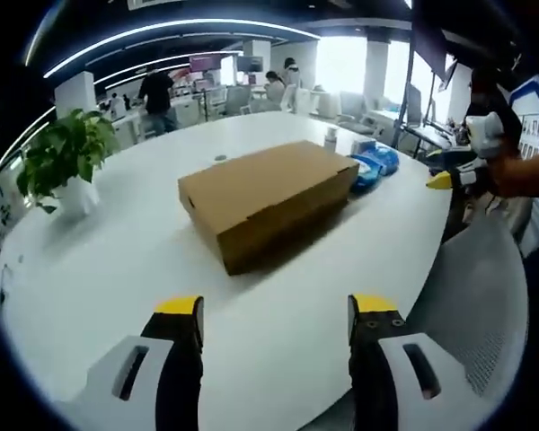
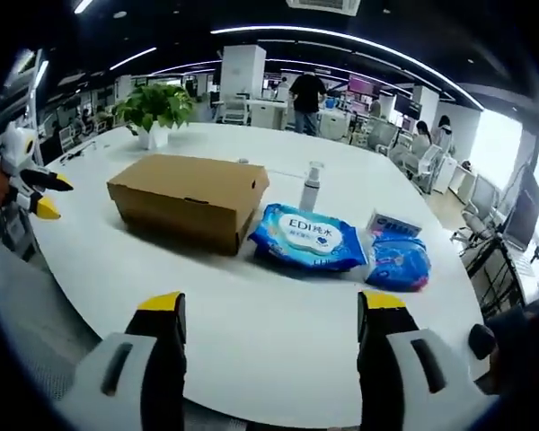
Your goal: Operate the shoe box by opening the lid, removing the specified soft item, and placing it in the target area until the item is outside and the box remains undamaged.
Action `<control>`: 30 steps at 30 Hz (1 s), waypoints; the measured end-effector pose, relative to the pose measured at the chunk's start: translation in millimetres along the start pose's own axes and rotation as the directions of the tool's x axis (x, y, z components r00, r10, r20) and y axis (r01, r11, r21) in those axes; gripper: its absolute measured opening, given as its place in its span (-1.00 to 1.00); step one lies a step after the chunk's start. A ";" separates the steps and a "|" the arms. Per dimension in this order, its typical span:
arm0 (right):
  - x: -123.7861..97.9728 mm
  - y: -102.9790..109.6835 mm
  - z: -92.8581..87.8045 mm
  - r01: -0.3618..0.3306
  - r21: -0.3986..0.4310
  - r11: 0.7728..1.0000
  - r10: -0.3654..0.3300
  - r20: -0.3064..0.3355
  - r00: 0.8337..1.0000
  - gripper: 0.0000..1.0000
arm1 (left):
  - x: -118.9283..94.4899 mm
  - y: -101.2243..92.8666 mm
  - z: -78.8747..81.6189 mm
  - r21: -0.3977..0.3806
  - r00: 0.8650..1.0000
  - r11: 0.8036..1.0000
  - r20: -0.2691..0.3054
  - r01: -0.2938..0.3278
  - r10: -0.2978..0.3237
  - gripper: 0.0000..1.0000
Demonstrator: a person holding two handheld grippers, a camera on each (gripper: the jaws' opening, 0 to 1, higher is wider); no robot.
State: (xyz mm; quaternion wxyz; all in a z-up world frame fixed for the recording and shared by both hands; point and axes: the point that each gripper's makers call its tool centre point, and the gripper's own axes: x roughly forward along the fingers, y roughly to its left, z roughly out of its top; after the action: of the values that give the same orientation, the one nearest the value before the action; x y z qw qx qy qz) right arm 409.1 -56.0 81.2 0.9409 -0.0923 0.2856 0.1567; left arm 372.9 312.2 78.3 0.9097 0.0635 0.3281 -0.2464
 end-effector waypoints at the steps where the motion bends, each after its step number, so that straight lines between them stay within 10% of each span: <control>1: -6.5 1.3 -3.2 0.007 0.000 1.000 -0.007 -0.001 1.000 0.48 | -2.5 -1.9 0.1 -0.002 1.000 1.000 0.008 0.000 0.000 0.36; 9: -39.5 6.3 -9.9 0.061 0.049 0.997 -0.064 0.045 0.997 0.51 | -22.7 -27.1 6.6 -0.029 0.983 1.000 0.181 -0.004 0.009 0.76; 30: -69.8 23.3 -16.5 0.104 0.128 0.986 -0.117 0.099 0.988 0.61 | -42.2 -59.2 -10.4 0.005 0.982 0.999 0.183 -0.038 0.036 0.83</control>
State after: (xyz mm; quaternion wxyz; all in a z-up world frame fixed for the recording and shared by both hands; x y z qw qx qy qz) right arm 337.7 -55.5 105.3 0.9659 -0.0415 0.2386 0.0912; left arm 310.0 280.8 99.4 0.9401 0.0507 0.2409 -0.2358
